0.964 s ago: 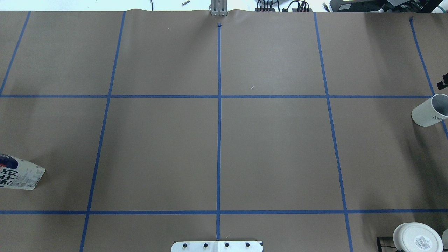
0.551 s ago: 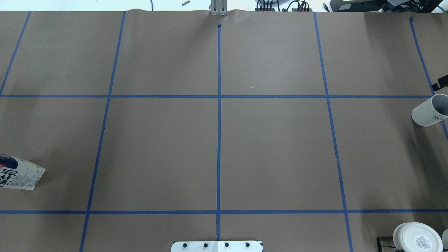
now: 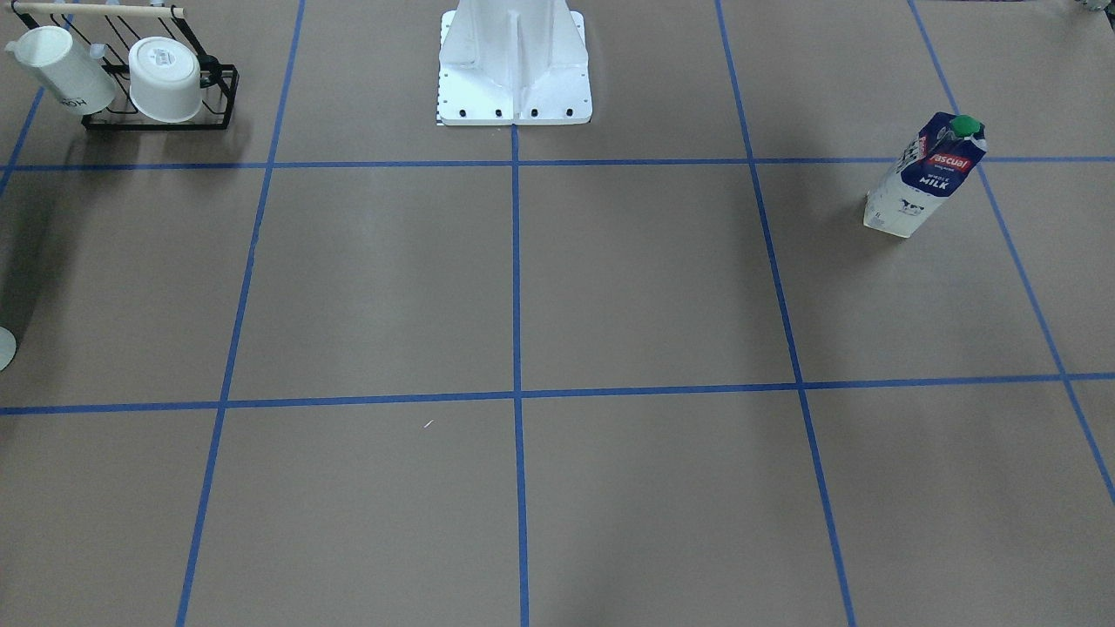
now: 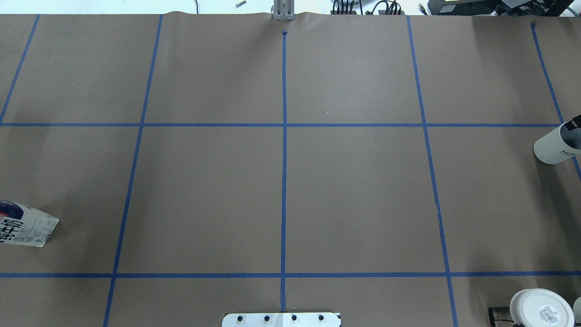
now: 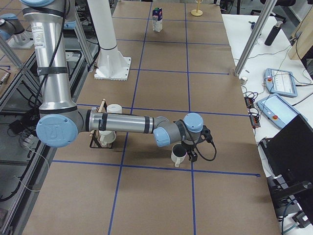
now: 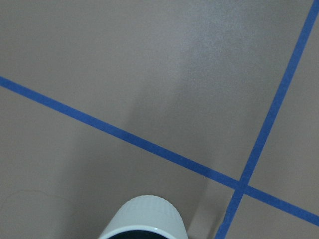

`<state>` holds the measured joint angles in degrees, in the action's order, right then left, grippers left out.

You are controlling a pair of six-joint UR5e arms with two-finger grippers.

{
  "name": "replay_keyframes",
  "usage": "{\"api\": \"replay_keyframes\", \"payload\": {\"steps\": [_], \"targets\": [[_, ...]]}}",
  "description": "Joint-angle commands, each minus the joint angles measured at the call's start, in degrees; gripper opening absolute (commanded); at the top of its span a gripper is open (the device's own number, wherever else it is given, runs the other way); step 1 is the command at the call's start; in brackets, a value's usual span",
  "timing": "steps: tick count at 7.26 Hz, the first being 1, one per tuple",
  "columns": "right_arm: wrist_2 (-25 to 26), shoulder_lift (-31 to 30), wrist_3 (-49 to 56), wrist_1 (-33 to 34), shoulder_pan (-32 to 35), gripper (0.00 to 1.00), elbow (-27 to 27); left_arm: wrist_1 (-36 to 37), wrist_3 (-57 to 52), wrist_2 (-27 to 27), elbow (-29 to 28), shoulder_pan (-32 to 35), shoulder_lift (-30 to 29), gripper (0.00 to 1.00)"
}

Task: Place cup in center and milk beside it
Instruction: 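Grasp the white mug with the right gripper and lift it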

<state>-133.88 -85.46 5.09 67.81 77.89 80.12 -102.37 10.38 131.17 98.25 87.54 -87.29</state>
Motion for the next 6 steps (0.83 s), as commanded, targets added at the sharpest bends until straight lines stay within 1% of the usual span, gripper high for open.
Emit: {"api": "replay_keyframes", "payload": {"steps": [1,2,3,4,5,6], "targets": [[-0.1,0.0,4.4,0.0,-1.4,1.00,-0.8,0.1,-0.1,0.1,-0.2,0.0,0.2,0.98],[0.0,0.0,4.5,-0.1,-2.3,0.96,-0.9,0.1,-0.3,0.1,-0.1,0.0,0.4,0.98],[-0.1,0.0,5.8,-0.1,-2.7,0.58,-1.0,0.1,-0.3,0.4,-0.2,0.0,0.4,0.98],[-0.1,0.0,6.5,-0.1,-2.7,0.07,-1.3,0.0,-0.4,1.8,-0.5,0.0,0.5,0.98],[-0.2,-0.1,6.5,-0.1,-2.6,0.00,-1.3,0.0,-0.3,2.1,-0.5,0.0,0.5,0.98],[-0.4,-0.1,6.5,0.0,-2.3,0.00,-1.2,0.0,-0.2,2.1,-0.3,0.0,0.5,0.98]]}}
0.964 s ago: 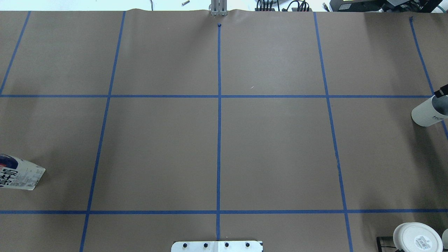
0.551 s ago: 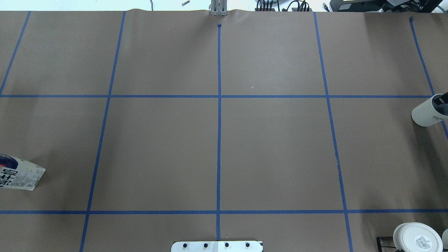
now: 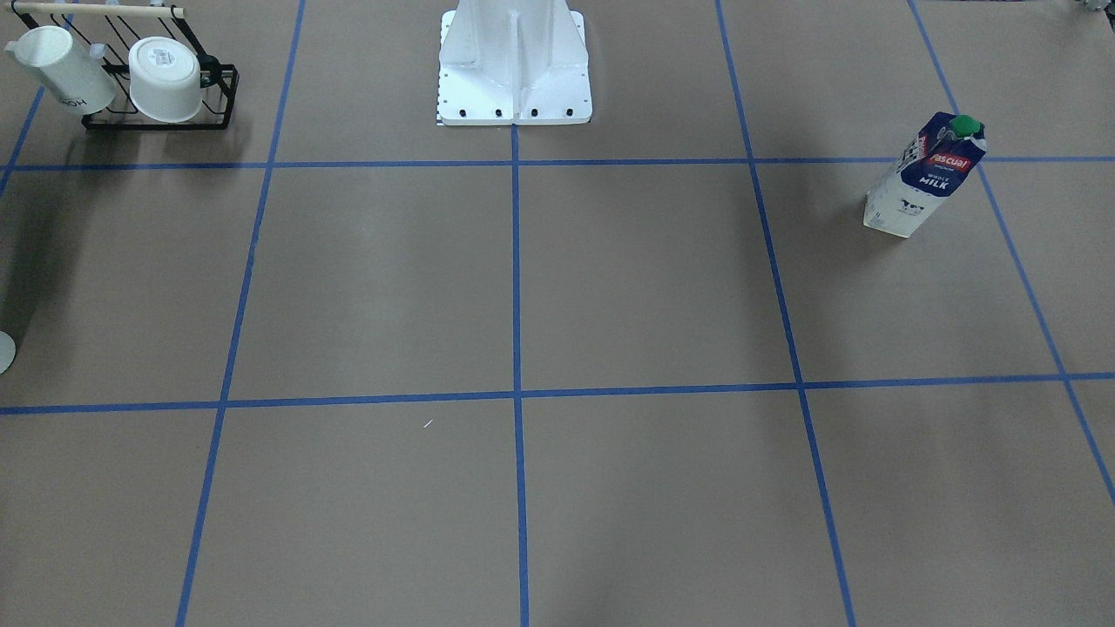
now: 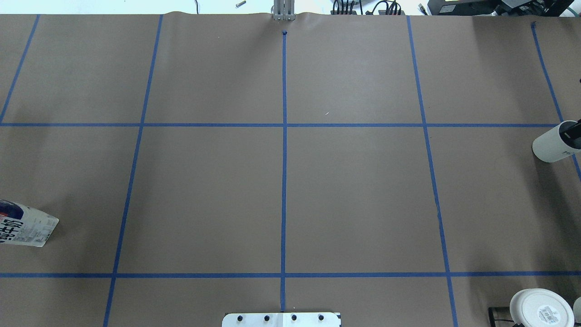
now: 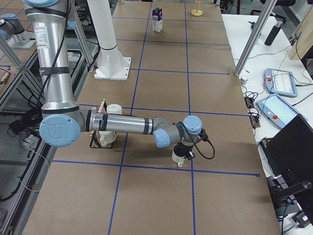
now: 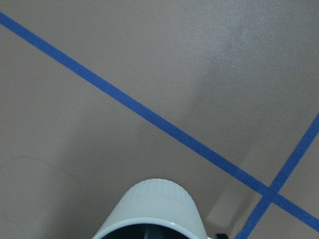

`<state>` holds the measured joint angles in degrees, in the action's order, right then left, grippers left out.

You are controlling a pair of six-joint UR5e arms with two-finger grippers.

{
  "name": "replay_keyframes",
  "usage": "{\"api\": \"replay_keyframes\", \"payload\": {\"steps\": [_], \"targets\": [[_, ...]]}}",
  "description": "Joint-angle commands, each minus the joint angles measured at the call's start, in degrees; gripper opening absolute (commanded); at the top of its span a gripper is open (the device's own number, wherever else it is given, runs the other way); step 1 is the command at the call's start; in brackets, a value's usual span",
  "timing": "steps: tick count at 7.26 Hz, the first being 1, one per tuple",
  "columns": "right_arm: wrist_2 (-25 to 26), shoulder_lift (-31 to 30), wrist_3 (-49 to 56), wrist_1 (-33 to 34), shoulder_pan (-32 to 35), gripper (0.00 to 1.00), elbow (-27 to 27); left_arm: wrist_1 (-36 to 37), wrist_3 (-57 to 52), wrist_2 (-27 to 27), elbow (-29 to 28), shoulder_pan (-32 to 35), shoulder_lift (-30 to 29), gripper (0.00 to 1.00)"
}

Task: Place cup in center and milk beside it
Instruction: 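Grasp the white mug with the right gripper and lift it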

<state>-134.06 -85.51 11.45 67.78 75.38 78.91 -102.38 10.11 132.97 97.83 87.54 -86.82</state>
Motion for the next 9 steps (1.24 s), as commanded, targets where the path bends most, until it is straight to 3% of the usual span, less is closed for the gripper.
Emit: {"api": "replay_keyframes", "payload": {"steps": [1,3,5,6,8,9], "targets": [[-1.3,0.0,0.0,0.8,0.8,0.00,0.0,0.0,0.1,0.3,0.2,0.0,0.1,0.98],[-8.5,2.2,-0.1,9.4,4.2,0.00,2.8,0.0,0.1,0.4,0.3,0.0,0.1,0.98],[-12.3,6.7,-3.9,14.6,5.2,0.00,6.9,0.0,0.1,0.4,0.4,0.0,0.1,0.98],[-12.4,11.5,-10.9,16.4,4.3,0.00,8.5,0.0,-0.1,1.8,0.3,0.0,0.1,0.98],[-10.4,19.5,-28.6,16.3,-4.0,0.00,12.7,0.0,-0.1,3.8,0.2,0.0,0.1,0.98],[-6.6,23.0,-39.4,16.3,-10.5,0.00,15.5,0.0,-0.1,3.8,0.2,0.0,0.1,0.98]]}}
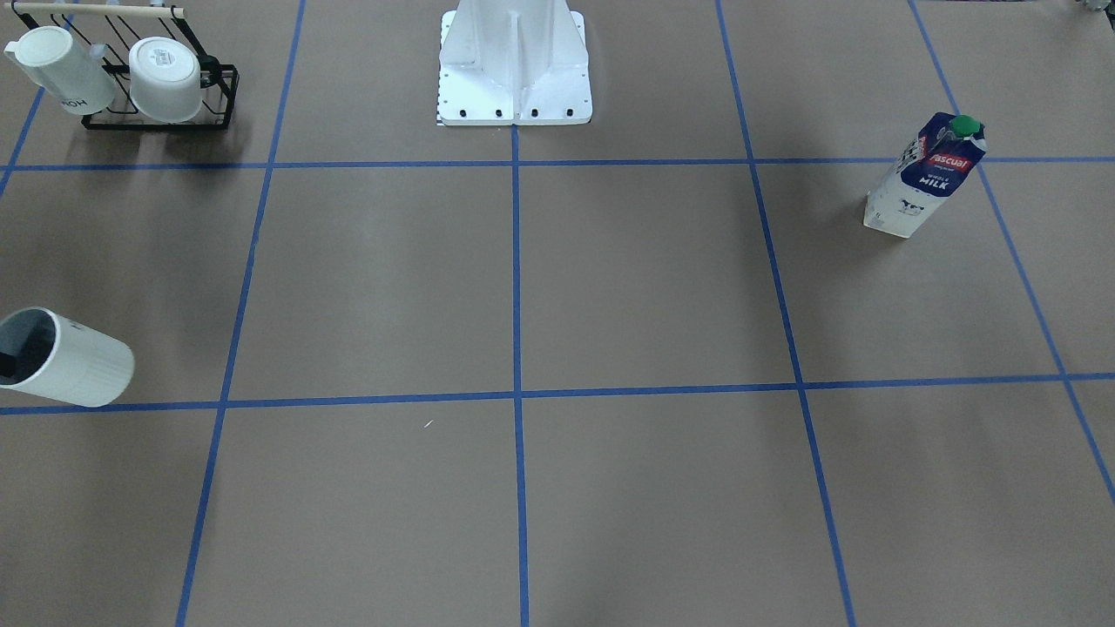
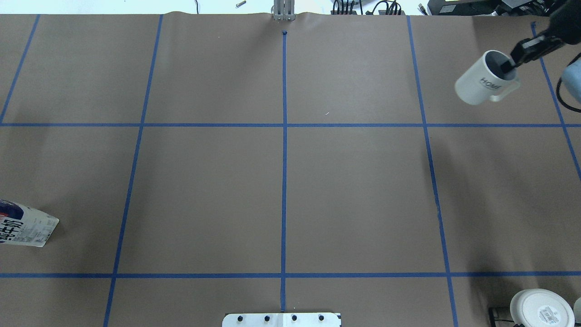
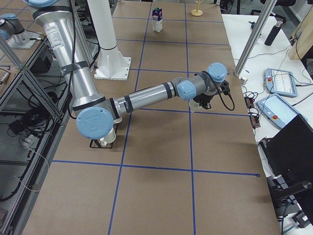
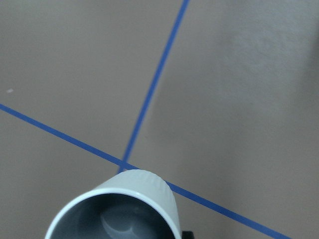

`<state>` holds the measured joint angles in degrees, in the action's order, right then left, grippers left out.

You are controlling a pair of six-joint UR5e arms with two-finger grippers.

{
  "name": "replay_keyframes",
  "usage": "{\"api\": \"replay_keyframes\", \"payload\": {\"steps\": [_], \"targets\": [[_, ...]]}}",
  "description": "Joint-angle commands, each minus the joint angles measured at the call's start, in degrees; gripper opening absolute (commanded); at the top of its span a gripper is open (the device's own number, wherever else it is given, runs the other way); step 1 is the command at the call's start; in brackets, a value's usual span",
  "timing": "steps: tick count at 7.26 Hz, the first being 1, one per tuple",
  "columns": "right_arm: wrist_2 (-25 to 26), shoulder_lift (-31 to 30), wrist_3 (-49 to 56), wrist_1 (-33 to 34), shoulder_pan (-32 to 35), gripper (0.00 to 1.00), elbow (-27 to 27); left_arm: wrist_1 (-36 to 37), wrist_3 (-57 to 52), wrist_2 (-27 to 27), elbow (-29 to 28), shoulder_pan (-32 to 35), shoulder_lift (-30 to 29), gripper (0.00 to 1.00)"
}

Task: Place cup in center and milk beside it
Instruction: 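Carry the white mug with the right gripper to the grid center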

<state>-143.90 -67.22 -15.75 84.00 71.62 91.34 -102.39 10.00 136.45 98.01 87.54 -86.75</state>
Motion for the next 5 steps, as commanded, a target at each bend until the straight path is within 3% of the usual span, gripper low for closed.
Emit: {"api": "replay_keyframes", "payload": {"steps": [1,3,4,5], "targets": [[9.5,9.9,-22.3,0.2,-12.9,0.00,3.3,0.0,0.0,0.3,-0.1,0.0,0.0,0.98],[22.5,16.9,-35.1,0.2,-24.4,0.00,0.3,0.0,0.1,0.3,-0.3,0.0,-0.1,0.98],[24.7,22.3,-38.4,0.3,-25.9,0.00,-5.9,0.0,0.0,0.3,-0.4,0.0,-0.1,0.98],[25.6,22.9,-39.2,0.2,-27.6,0.00,-7.2,0.0,0.0,0.3,-0.4,0.0,-0.1,0.98]]}}
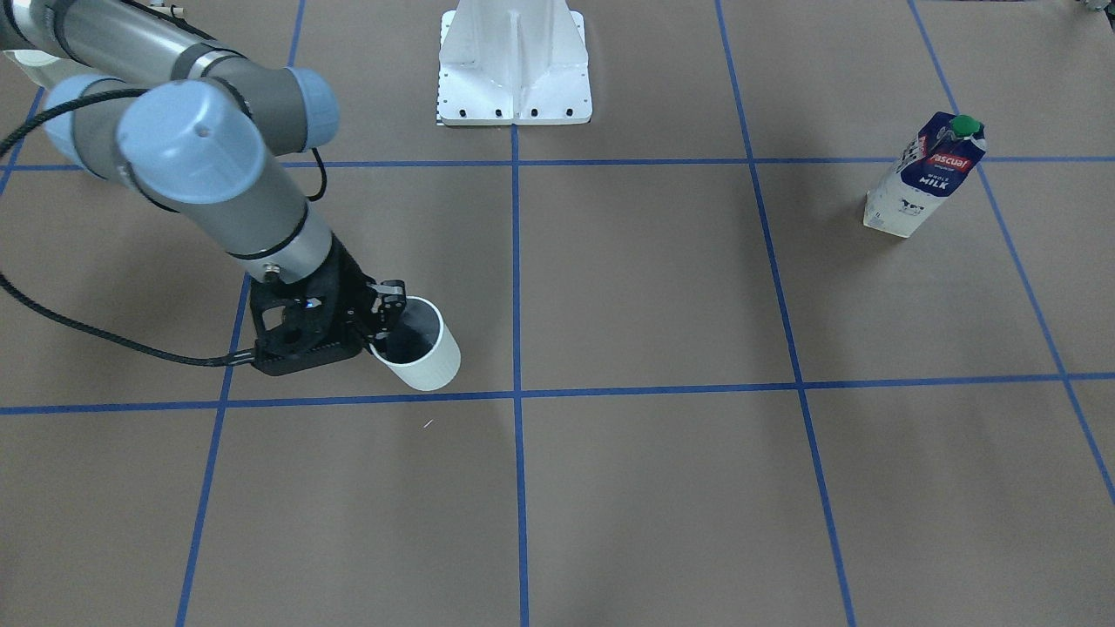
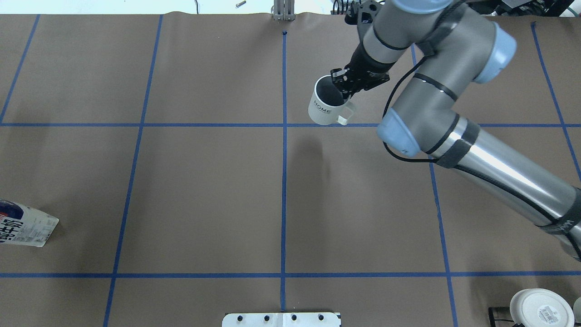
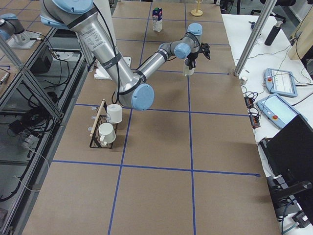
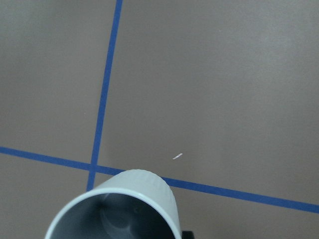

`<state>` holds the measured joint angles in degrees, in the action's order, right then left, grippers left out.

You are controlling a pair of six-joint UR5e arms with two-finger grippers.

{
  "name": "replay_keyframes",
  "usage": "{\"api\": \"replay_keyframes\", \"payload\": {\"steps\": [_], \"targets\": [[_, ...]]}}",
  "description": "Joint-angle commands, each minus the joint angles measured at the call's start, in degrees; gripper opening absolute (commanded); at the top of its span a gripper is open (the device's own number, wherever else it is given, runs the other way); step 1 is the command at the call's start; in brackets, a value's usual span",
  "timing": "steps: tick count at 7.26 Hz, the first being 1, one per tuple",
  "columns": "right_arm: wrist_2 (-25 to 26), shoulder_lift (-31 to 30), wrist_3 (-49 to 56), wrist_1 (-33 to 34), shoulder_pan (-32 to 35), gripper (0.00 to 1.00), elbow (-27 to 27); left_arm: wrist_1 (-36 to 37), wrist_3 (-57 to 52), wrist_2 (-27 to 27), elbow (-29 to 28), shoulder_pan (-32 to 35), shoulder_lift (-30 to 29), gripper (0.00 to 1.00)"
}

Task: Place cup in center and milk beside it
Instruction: 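Carry the white mug with the right gripper to the grid center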

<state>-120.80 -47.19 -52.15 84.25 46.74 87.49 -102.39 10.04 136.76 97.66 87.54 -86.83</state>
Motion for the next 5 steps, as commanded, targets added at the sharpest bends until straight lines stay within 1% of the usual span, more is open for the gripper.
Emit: {"api": "replay_keyframes", "payload": {"steps": [1,2,5], "targets": [[4.5,2.8,-2.8,0.0,-4.4,0.00,-3.6,0.0,0.0,0.0,-0.1,0.0,0.0,0.98],[8.2,2.7,-2.8,-0.4,-6.7,0.00,-4.7,0.0,0.0,0.0,-0.4,0.0,0.0,0.98],[10.1,3.3,-2.3,-0.7,-7.3,0.00,-6.8,0.0,-0.1,0.0,-0.7,0.0,-0.3,0.98]]}}
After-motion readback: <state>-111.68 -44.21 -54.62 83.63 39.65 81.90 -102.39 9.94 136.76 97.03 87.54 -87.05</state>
